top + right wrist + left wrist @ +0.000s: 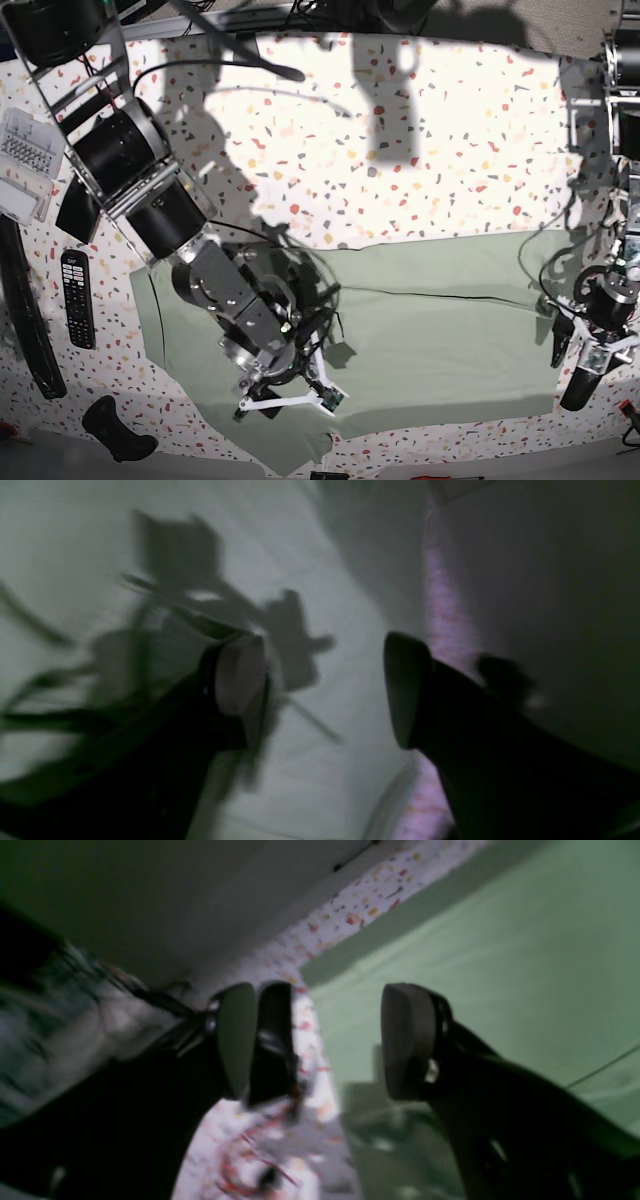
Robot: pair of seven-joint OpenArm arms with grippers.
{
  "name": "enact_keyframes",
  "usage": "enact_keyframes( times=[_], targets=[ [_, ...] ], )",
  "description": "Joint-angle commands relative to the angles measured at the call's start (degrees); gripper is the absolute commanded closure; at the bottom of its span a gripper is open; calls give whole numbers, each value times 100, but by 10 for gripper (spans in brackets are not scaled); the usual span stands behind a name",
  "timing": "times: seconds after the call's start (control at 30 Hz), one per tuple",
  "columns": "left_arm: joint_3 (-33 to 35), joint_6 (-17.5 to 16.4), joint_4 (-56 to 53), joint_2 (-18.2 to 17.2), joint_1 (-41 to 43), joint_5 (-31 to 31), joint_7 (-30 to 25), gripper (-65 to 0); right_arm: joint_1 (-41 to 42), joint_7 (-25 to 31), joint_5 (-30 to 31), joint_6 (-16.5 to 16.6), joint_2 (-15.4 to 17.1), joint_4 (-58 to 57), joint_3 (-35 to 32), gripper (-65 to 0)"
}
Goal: Fold the T-shirt properly
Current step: 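Lower the right gripper and grasp the shirt's hem corner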
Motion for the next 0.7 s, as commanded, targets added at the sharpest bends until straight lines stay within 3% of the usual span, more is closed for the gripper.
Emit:
enact_keyframes(
  times=[0.0, 0.1, 0.27, 0.3, 0.37, 0.43, 0.5, 0.53, 0.6, 0.67],
  targets=[
    [-55, 63, 85, -109, -155, -391, 98, -363, 229, 70, 157, -85, -11, 85, 98, -359],
    [-55, 63, 85, -111, -157, -1508, 857, -363, 212, 142, 898, -81, -13, 90, 382, -359],
    [-55, 52, 98, -111, -157, -2684, 1322, -363, 208, -61, 1797, 92, -11, 92, 1499, -359],
    [-55, 35, 107, -111, -157, -2894, 1416, -363, 188, -229, 1991, 278, -13, 92, 1814, -359],
    [-55, -7, 107, -109, -157, -3281, 1665, -363, 127, -577, 2542, 949, -13, 92, 2461, -359],
    [-55, -63, 107, -103, -155, -3528, 1867, -363, 42, -1104, 3445, 1845, -13, 92, 3121, -359],
    [-55, -149, 107, -92, -155, -3591, 1985, -363, -66, -1672, 4503, 2953, -28, 92, 3751, -359],
    [-55, -186, 107, -94, -140, -3589, 1982, -363, -122, -1939, 4955, 3268, -28, 92, 4050, -359],
    [-55, -221, 107, -94, -122, -3591, 1987, -363, -273, -2225, 5316, 3278, -28, 90, 4566, -359],
    [-55, -221, 107, -92, -107, -3591, 2002, -363, -433, -2144, 4957, 3278, -28, 90, 4977, -359]
  ],
)
